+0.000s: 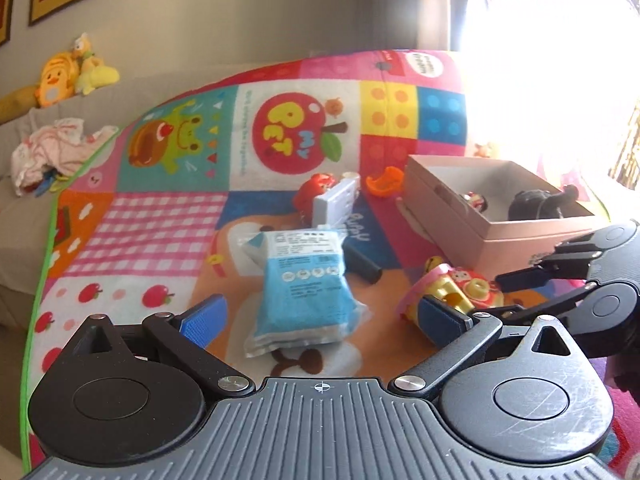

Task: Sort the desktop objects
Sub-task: 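Grasp the pink-lidded yellow jar with the left tool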

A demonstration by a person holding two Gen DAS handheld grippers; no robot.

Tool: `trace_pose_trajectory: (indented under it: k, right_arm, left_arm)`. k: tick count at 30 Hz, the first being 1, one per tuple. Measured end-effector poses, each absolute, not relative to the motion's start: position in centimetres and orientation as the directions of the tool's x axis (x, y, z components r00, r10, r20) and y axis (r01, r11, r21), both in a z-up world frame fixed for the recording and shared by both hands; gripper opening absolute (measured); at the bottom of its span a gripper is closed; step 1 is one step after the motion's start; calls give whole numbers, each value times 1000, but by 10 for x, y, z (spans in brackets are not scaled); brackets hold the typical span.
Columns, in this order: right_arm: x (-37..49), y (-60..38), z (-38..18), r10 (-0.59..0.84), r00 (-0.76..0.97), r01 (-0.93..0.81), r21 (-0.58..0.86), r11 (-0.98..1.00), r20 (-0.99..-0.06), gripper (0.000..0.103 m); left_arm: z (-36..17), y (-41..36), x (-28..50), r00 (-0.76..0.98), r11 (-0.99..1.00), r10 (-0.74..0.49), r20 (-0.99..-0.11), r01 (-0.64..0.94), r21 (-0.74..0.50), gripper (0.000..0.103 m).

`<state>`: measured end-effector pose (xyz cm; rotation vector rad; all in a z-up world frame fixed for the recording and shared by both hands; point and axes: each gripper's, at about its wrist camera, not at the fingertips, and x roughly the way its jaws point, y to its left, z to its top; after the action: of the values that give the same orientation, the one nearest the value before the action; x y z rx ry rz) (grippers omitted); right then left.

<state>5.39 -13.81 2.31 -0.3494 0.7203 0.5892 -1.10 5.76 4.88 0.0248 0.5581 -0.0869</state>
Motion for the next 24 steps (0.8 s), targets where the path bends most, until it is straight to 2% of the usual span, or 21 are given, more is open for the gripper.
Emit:
trace_pose_trajectory:
  k: [6,12,13,17,20,22,23,24]
  right_arm:
    - [16,-181,30,394,586,-623,-82,778,-709,46]
    - [-9,-231,21,183,737,-435,-248,866,-651,46]
    - [-9,-240,20,170,745,-402,-231,886,-645,47]
    - [-4,-264,18,223,725,-336,-51,941,-651,69]
    - [-3,-265,10,217,742,-297,-20,955,-634,79]
    - [-2,-260,3,200,744,-288,-36,957,-638,80]
    - [-3,-260,5,207,750,-291,-32,956,-628,85]
    - [-3,-261,5,218,752,-296,-23,955,-622,87]
  left_arm:
    - [42,28,-10,823,981,-152,-548,193,18,103]
    - [35,4,5,773,972,-219,-595,228,-61,103]
    - [35,1,9,762,970,-233,-605,227,-88,103]
    - [33,-1,31,712,956,-293,-639,198,-218,103]
    - [32,0,50,684,963,-262,-681,138,-233,103]
    - [31,2,60,666,964,-253,-701,111,-242,95]
    - [30,2,64,659,966,-247,-710,105,-238,83]
    - [29,2,68,654,969,-234,-719,100,-224,76]
